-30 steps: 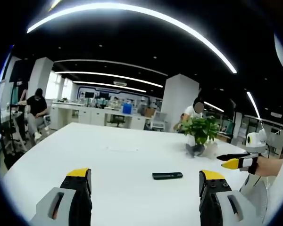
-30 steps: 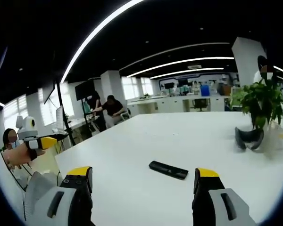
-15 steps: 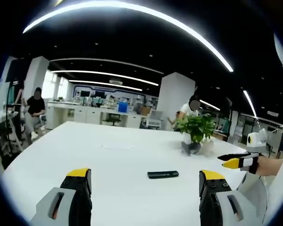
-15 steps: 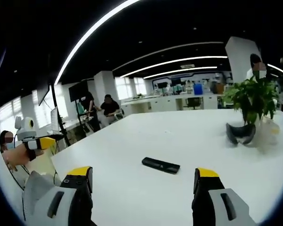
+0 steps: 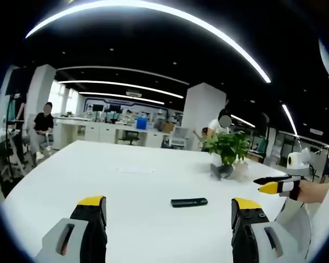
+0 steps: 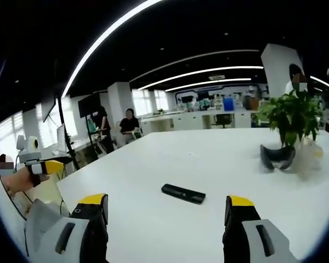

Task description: Press the specified remote control buttons in sequence, fully releasing each button before pressing the next.

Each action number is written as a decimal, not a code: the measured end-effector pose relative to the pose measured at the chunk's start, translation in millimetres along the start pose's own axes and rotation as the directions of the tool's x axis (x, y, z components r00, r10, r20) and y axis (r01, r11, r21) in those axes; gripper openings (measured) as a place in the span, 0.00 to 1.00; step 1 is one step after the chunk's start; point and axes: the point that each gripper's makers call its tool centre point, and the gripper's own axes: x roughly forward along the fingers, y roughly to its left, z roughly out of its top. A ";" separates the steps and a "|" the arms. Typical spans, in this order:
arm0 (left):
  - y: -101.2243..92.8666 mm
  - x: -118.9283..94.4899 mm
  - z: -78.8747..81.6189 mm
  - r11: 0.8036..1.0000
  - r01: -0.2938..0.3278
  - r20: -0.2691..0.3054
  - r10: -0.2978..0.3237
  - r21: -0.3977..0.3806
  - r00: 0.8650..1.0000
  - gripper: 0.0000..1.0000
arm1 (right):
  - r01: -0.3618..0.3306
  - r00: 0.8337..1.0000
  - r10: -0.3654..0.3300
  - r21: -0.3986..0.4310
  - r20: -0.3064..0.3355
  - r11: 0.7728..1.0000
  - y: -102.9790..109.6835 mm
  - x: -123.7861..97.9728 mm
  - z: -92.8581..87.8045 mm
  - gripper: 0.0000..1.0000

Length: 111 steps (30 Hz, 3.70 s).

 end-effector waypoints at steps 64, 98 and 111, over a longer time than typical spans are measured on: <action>-44.0 62.9 -49.6 0.928 0.341 -0.389 -0.262 0.151 0.883 0.96 | 0.067 0.996 -0.067 -0.015 -0.066 0.998 -4.3 -27.6 -20.1 0.73; -43.2 193.6 -125.4 0.642 0.743 -0.811 -0.322 0.192 0.488 0.87 | 0.103 0.982 -0.101 0.006 -0.163 0.995 -14.6 -41.2 -52.8 0.43; -46.2 249.7 -126.8 0.712 0.698 -0.779 -0.395 0.075 0.487 0.74 | 0.080 0.956 -0.103 -0.093 -0.274 0.992 -17.5 -35.4 -74.6 0.35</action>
